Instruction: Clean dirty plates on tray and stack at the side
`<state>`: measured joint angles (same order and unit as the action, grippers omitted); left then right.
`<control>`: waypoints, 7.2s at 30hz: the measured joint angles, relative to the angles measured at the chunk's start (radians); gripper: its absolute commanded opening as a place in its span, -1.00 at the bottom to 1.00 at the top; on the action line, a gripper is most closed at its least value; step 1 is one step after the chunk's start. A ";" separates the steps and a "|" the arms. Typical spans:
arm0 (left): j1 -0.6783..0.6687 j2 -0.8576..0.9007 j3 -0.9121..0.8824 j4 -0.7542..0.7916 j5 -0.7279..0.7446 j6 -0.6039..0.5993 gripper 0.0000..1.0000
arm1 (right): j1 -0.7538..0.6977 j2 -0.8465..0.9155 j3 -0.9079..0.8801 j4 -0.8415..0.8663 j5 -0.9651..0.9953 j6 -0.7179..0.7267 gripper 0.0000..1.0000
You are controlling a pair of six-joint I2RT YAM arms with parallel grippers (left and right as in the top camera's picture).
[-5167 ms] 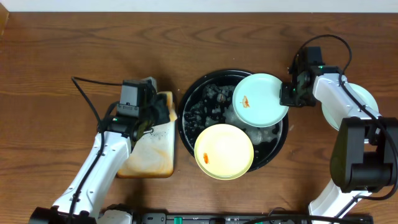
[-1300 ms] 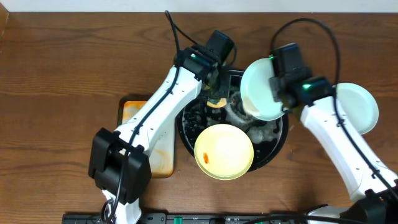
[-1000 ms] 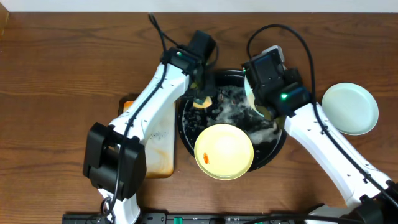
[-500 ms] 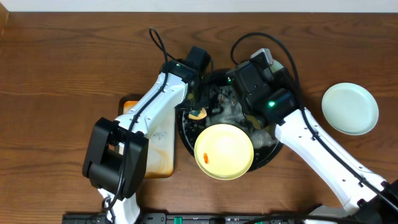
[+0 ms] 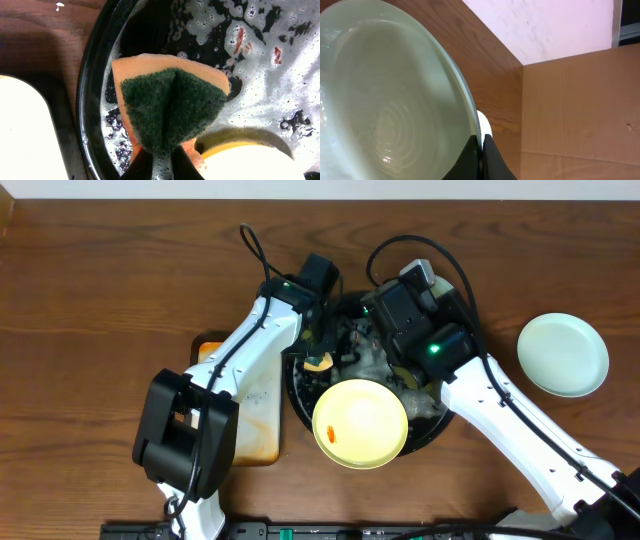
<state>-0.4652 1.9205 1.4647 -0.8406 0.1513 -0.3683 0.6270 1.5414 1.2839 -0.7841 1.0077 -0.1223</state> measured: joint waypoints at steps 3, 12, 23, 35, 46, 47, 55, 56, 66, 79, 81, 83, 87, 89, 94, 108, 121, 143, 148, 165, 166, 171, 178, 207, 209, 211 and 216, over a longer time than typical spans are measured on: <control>0.000 0.000 0.000 0.000 0.000 0.000 -0.85 | 0.000 0.000 0.000 0.002 0.000 0.000 -0.98; 0.000 0.000 0.000 0.000 0.000 0.000 -0.85 | 0.000 0.000 0.000 0.002 0.000 0.000 -0.98; 0.000 0.000 0.000 0.000 0.000 0.000 -0.85 | 0.000 0.000 0.000 0.003 0.000 0.000 -0.98; 0.000 0.000 0.000 0.000 0.000 0.000 -0.85 | 0.000 0.000 0.000 0.012 0.000 0.002 -0.98; 0.000 0.000 0.000 0.000 0.000 0.000 -0.84 | 0.024 0.000 0.000 0.031 0.002 0.019 -0.98; 0.000 0.000 0.000 0.000 0.000 0.000 -0.84 | 0.024 0.000 0.000 0.031 0.002 0.024 -0.98; 0.000 0.000 0.000 0.001 0.000 0.000 -0.85 | 0.013 0.000 0.000 -0.001 -0.026 0.064 -0.98; 0.000 0.000 0.000 0.003 0.000 -0.001 -0.85 | 0.009 0.000 0.000 -0.001 -0.032 0.069 -0.98; 0.000 0.000 0.000 0.012 0.012 -0.001 -0.85 | -0.031 0.000 0.000 -0.020 -0.097 0.122 -0.98; 0.000 0.000 0.000 0.012 0.024 -0.001 -0.83 | -0.209 0.000 0.000 -0.061 -0.357 0.252 -0.98; 0.000 0.000 0.000 0.012 0.024 -0.001 -0.84 | -0.282 -0.003 0.000 -0.060 -0.454 0.275 -0.98; 0.000 0.000 0.000 0.013 0.026 -0.001 -0.84 | -0.373 -0.012 0.000 -0.060 -0.563 0.293 -0.98; 0.000 0.000 0.000 0.013 0.026 -0.001 -0.83 | -0.578 -0.044 0.000 -0.061 -0.783 0.316 -0.98; 0.000 0.000 0.000 0.013 0.026 -0.001 -0.83 | -0.682 -0.055 0.000 -0.061 -0.887 0.324 -0.98; 0.000 0.000 0.000 0.013 0.026 -0.001 -0.83 | -0.880 -0.058 0.000 -0.069 -1.061 0.356 -0.98; 0.000 0.000 0.000 0.014 0.026 -0.001 -0.83 | -1.238 0.064 0.000 -0.031 -1.068 0.462 -0.98; 0.000 0.000 0.000 0.014 0.026 -0.001 -0.82 | -1.302 0.264 0.000 0.068 -1.056 0.478 -0.91; 0.003 -0.031 -0.001 -0.046 0.051 0.003 -0.84 | -1.182 -0.078 0.003 0.064 -1.431 0.389 0.11; 0.041 -0.171 -0.002 -0.208 0.010 0.004 -0.84 | -0.992 -0.178 0.007 -0.021 -1.467 0.348 0.15; 0.283 -0.259 -0.357 -0.098 -0.154 0.007 -0.83 | -0.472 -0.004 -0.008 -0.264 -1.380 0.227 -0.40; 0.299 -0.258 -0.384 -0.081 -0.152 0.008 -0.82 | -0.452 0.017 -0.016 -0.266 -1.378 0.220 -0.41; 0.312 -0.257 -0.457 0.002 -0.147 0.045 -0.81 | -0.384 0.115 -0.061 -0.269 -1.373 0.196 -0.44; 0.306 -0.257 -0.563 0.173 -0.135 0.091 -0.74 | -0.317 0.179 -0.122 -0.270 -1.371 0.174 -0.42; 0.306 -0.261 -0.590 0.232 -0.134 0.108 -0.72 | -0.253 0.179 -0.277 0.082 -1.141 0.320 -0.98; 0.306 -0.261 -0.590 0.232 -0.135 0.107 -0.72 | -0.254 0.179 -0.277 0.091 -1.112 0.331 -0.98; 0.306 -0.261 -0.590 0.232 -0.135 0.107 -0.73 | -0.254 0.179 -0.277 0.114 -1.056 0.357 -0.98; 0.306 -0.261 -0.591 0.237 -0.135 0.107 -0.71 | -0.254 0.179 -0.277 0.177 -0.951 0.405 -0.74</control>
<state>-0.1593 1.6596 0.8738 -0.6041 0.0166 -0.2611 0.3733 1.7206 1.0069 -0.6067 0.0566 0.2825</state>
